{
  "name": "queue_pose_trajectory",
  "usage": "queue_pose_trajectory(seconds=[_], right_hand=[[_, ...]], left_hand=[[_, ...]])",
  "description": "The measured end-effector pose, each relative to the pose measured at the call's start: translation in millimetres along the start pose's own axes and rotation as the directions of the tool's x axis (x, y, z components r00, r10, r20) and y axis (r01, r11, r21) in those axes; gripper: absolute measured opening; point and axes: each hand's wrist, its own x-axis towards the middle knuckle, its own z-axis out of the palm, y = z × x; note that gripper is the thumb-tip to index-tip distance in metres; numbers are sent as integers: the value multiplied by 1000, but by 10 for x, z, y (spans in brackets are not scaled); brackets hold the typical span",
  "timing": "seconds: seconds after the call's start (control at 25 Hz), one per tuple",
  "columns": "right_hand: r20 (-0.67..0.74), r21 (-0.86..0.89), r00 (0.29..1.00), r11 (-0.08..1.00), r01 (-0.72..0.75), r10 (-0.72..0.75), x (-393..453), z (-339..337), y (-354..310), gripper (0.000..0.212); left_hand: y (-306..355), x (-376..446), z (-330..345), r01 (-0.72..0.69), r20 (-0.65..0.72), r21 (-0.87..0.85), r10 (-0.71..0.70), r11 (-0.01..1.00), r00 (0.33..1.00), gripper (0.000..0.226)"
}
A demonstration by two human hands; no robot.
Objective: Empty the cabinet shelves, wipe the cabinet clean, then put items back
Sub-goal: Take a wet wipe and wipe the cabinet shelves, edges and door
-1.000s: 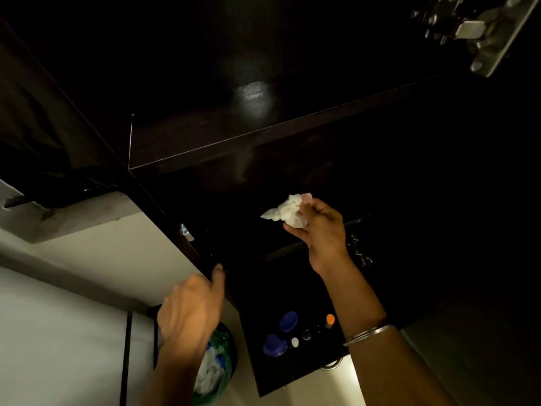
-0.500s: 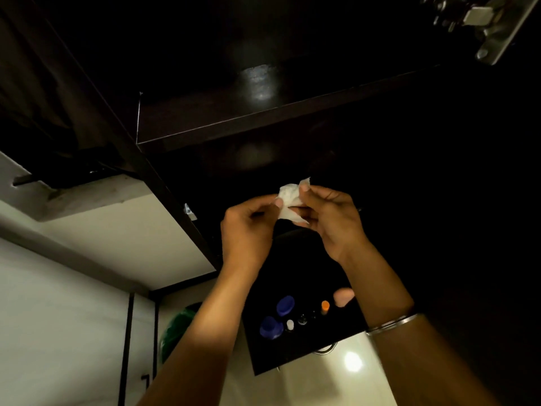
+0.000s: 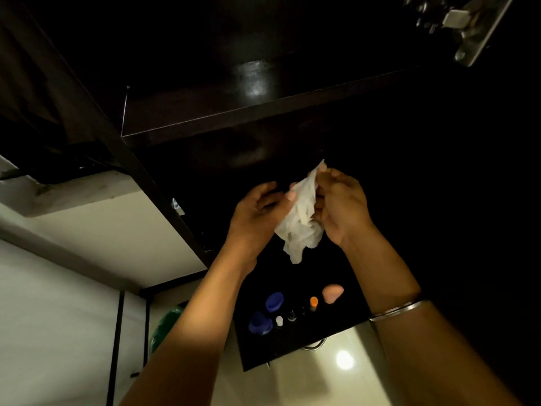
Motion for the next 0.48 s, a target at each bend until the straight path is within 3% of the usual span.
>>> queue_pose_trajectory(seconds=[0.08,0.16,0.24,0.32,0.4,0.48], right_hand=[[46,-87,998,996,35,-31,19,49,-104,29],[51,-30,998,999,22,-20,89,46,-150,33],[96,91,993,993,-73,64,145,8,-102,51],[208,145,952,956,-256,223,97,-37,22,72],[362,106,888,934,-341,283,-20,-74,200,71],[338,11,915,971,-237,220,-89,-52,294,53]], left_hand=[[13,24,29,-52,85,132,41,990,996,19],[31,66,6,-54,72,78,49,996,996,17],[81,71,18,-36,-4,-38,36,999,999,15],[149,48,66,-35,-50,-82,31,996,998,16],[163,50,89,-20,-47,-75,17,997,999,16],[141,60,75,-85,-104,60,91,995,990,6]])
